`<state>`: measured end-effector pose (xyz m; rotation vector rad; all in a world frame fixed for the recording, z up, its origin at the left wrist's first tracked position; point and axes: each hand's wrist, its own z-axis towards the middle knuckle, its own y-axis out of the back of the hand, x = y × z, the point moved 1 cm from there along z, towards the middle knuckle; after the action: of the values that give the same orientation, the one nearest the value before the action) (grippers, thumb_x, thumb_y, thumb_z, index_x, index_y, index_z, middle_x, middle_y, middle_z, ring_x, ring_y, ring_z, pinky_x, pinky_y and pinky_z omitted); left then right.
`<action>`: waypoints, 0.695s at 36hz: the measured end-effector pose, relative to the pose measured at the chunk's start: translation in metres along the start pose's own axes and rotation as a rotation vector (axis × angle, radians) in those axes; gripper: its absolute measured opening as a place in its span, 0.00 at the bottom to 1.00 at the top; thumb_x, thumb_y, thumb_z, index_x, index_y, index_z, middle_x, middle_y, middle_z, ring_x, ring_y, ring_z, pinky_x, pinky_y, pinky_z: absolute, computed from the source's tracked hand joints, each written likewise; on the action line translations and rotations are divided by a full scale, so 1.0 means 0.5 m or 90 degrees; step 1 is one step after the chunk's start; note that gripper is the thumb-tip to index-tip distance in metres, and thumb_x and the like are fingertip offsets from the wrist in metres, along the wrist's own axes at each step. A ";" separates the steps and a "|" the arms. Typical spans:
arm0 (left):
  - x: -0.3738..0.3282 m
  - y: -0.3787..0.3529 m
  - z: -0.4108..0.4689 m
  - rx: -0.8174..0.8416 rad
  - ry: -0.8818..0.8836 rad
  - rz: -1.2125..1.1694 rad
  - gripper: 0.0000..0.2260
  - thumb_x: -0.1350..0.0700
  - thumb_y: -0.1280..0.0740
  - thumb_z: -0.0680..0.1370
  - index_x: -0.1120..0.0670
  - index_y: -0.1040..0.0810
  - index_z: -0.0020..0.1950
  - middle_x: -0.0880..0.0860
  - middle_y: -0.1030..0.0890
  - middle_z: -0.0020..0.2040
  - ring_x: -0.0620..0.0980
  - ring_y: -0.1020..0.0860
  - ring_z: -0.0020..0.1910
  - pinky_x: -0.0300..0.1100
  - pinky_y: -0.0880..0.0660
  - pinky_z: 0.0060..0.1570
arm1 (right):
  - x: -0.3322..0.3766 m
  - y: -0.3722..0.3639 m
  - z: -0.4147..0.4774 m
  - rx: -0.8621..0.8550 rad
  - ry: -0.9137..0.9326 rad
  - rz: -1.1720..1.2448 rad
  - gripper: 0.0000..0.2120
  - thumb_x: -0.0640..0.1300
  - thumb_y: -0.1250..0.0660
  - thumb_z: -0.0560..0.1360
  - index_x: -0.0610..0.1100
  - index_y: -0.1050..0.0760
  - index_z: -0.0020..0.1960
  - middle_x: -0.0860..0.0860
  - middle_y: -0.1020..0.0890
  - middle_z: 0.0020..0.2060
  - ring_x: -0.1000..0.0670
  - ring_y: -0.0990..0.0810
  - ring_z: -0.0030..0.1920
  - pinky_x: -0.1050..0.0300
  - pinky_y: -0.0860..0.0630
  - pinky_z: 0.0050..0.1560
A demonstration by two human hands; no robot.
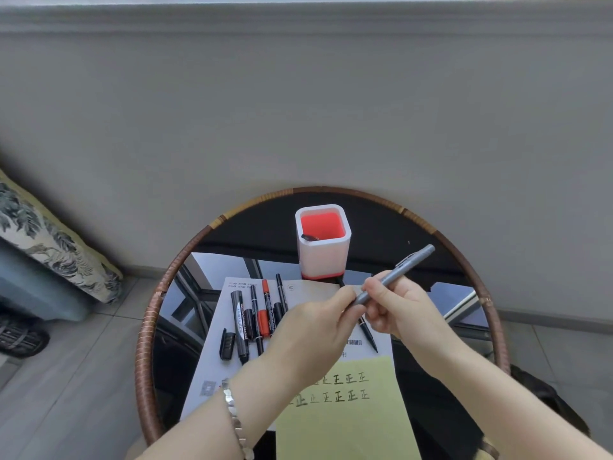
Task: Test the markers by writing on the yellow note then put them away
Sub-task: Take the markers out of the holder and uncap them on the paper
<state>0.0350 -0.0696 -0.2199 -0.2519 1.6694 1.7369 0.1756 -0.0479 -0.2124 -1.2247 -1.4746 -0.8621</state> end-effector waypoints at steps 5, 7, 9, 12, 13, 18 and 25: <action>0.013 -0.007 -0.009 0.064 0.137 0.020 0.06 0.53 0.49 0.82 0.53 0.36 0.54 0.50 0.26 0.40 0.51 0.32 0.31 0.44 0.37 0.31 | -0.006 0.039 0.037 -0.059 -0.046 -0.064 0.11 0.45 0.43 0.79 0.40 0.28 0.42 0.50 0.24 0.30 0.56 0.25 0.30 0.63 0.29 0.33; 0.024 -0.013 -0.015 0.065 0.202 -0.001 0.06 0.63 0.50 0.80 0.56 0.36 0.53 0.53 0.29 0.47 0.48 0.37 0.30 0.40 0.38 0.30 | -0.015 0.071 0.061 -0.077 -0.094 -0.149 0.12 0.46 0.42 0.79 0.40 0.29 0.42 0.49 0.22 0.31 0.53 0.23 0.32 0.61 0.28 0.33; 0.031 -0.011 -0.019 0.077 0.257 -0.087 0.10 0.61 0.50 0.81 0.54 0.38 0.60 0.49 0.31 0.39 0.45 0.36 0.29 0.38 0.37 0.30 | -0.038 0.095 0.082 -0.046 -0.157 -0.275 0.11 0.47 0.41 0.78 0.42 0.29 0.42 0.48 0.25 0.30 0.52 0.27 0.30 0.60 0.29 0.32; 0.033 -0.019 -0.013 0.061 0.290 -0.172 0.09 0.55 0.49 0.82 0.49 0.39 0.62 0.47 0.25 0.50 0.44 0.26 0.41 0.40 0.29 0.39 | -0.080 0.113 0.104 -0.011 -0.178 -0.495 0.10 0.50 0.39 0.77 0.43 0.27 0.48 0.49 0.26 0.34 0.51 0.27 0.33 0.56 0.29 0.35; 0.035 -0.026 -0.009 0.045 0.310 -0.208 0.08 0.55 0.47 0.82 0.49 0.37 0.60 0.47 0.24 0.54 0.44 0.25 0.48 0.38 0.29 0.42 | -0.086 0.115 0.107 -0.017 -0.165 -0.562 0.12 0.51 0.38 0.77 0.44 0.26 0.53 0.49 0.25 0.38 0.51 0.26 0.36 0.58 0.29 0.37; 0.024 -0.056 0.031 0.002 0.333 -0.247 0.02 0.55 0.40 0.80 0.48 0.30 0.49 0.44 0.24 0.48 0.39 0.27 0.42 0.28 0.31 0.30 | -0.097 0.114 0.104 -0.085 -0.078 -0.606 0.19 0.50 0.36 0.75 0.43 0.29 0.63 0.55 0.30 0.35 0.54 0.30 0.37 0.66 0.38 0.30; -0.007 -0.129 0.113 0.034 0.326 -0.186 0.07 0.59 0.39 0.78 0.52 0.30 0.56 0.49 0.27 0.40 0.46 0.27 0.37 0.42 0.26 0.37 | -0.124 0.114 0.097 -0.131 -0.056 -0.576 0.15 0.52 0.34 0.74 0.43 0.25 0.55 0.55 0.30 0.32 0.57 0.31 0.32 0.64 0.37 0.29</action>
<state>0.0945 -0.0234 -0.2610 -0.9316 1.9092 1.4783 0.2188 -0.0055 -0.2885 -0.6965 -2.0837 -1.5933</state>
